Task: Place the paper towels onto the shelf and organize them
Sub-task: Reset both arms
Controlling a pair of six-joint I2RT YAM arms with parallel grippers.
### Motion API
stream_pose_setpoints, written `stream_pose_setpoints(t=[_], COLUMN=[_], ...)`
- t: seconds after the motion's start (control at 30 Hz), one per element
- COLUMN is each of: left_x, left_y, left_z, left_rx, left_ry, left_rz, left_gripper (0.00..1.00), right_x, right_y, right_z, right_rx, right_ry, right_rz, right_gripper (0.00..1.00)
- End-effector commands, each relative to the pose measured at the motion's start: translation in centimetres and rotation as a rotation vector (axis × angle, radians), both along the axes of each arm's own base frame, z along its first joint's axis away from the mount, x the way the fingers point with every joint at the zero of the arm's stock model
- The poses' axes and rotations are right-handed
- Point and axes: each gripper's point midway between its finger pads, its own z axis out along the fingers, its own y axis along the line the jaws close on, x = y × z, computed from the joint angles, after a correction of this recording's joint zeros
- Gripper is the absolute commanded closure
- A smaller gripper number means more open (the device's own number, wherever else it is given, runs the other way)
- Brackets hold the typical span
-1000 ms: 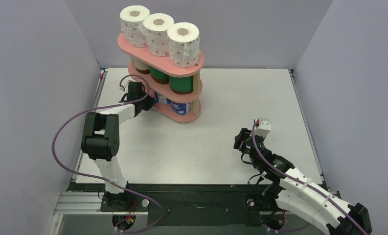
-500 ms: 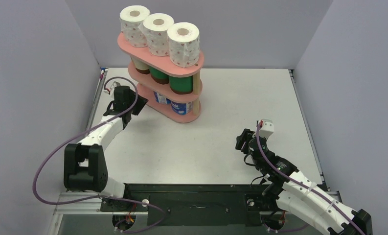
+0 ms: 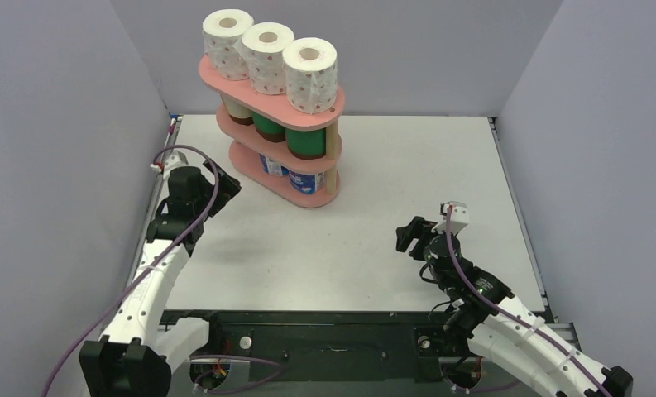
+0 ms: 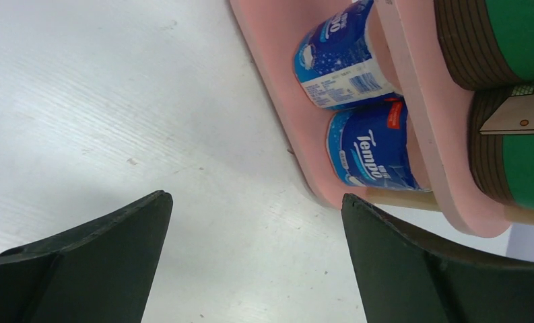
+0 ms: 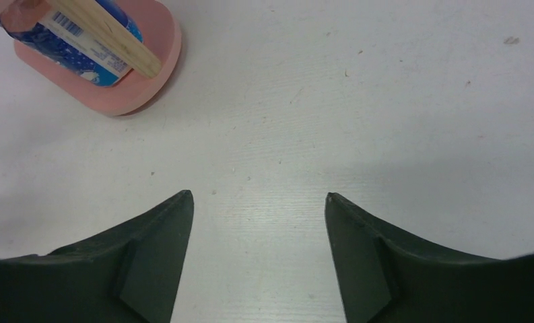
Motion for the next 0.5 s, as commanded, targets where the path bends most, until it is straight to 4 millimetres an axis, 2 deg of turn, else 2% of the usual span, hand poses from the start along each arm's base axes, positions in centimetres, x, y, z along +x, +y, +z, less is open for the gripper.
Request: stream_pose_setpoints(t=[0.0, 0.07, 0.2, 0.37, 0.47], left_x=[-3.6, -4.9, -7.3, -8.5, -8.6], left_y=[2.3, 2.9, 3.9, 3.7, 3.4], left_z=[-1.1, -1.7, -3.5, -5.0, -4.9], left_rx=[0.136, 0.153, 0.185, 0.209, 0.217], left_ry=[0.082, 0.110, 0.175, 0.205, 0.185], left_rz=[0.050, 0.091, 0.156, 0.125, 0.098], left_gripper=[0.03, 0.04, 0.04, 0.04, 0.04], right_x=[0.5, 0.5, 0.5, 0.5, 0.5], right_y=[0.4, 0.5, 0.3, -1.0, -1.3], right_z=[2.9, 3.7, 4.6, 4.4, 4.4], right_rx=[0.121, 0.176, 0.271, 0.297, 0.291], right_ry=[-0.061, -0.090, -0.122, -0.122, -0.118], right_rz=[-0.031, -0.046, -0.081, -0.168, -0.184], right_gripper=[0.26, 0.20, 0.17, 0.16, 0.15])
